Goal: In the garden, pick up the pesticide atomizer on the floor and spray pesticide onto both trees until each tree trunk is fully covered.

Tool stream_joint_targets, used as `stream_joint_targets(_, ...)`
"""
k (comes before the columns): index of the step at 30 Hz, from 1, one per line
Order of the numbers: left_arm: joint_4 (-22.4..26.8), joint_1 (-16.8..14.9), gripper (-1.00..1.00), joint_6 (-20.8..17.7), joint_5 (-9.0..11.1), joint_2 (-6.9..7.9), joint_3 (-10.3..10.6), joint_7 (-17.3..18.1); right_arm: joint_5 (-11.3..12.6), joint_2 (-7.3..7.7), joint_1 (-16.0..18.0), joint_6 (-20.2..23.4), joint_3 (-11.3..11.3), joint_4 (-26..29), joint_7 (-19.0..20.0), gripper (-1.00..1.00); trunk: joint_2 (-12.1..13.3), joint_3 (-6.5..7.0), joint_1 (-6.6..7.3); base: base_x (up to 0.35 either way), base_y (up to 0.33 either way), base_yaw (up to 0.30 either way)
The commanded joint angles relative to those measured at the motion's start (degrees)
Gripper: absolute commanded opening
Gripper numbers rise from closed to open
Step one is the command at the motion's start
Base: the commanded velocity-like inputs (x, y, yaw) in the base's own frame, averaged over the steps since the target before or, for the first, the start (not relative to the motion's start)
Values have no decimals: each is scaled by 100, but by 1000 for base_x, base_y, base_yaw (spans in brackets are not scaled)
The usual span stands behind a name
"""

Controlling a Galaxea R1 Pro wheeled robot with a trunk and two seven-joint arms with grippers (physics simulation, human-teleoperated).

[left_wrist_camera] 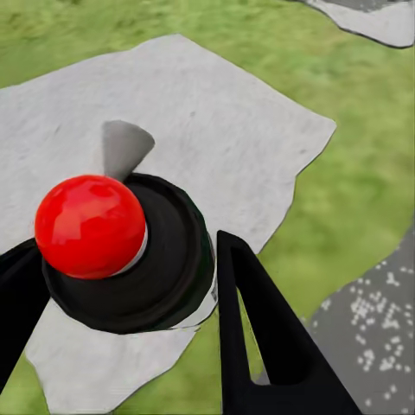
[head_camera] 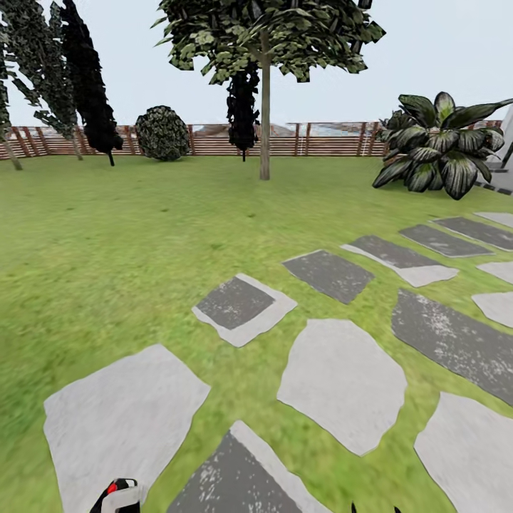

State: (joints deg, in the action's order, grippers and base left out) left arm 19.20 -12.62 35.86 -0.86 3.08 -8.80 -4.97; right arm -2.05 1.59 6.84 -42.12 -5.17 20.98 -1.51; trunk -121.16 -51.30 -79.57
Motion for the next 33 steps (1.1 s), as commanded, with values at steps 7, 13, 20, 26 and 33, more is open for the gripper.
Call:
stream_joint_targets(7, -4, -4, -100, 18, -11, 0, 1, -21, -23, -1, 2, -15, -11, -6, -16, 100, -2, -5, -3, 339, 0, 0)
stream_joint_targets(13, -4, -4, -100, 18, -11, 0, 1, -21, -23, -1, 5, -15, -11, -6, -16, 100, -2, -5, -3, 339, 0, 0)
stream_joint_targets(20, -4, -4, -100, 18, -11, 0, 1, -21, -23, -1, 3, -15, -11, -6, -16, 100, -2, -5, -3, 339, 0, 0)
stream_joint_targets(26, -4, -4, -100, 18, -11, 0, 1, -21, -23, -1, 3, -15, -11, -6, -16, 100, -2, -5, -3, 339, 0, 0)
stream_joint_targets(33, -4, -4, -100, 14, -11, 0, 1, -21, -23, -1, 2, -15, -11, -6, -16, 100, -2, -5, -3, 339, 0, 0)
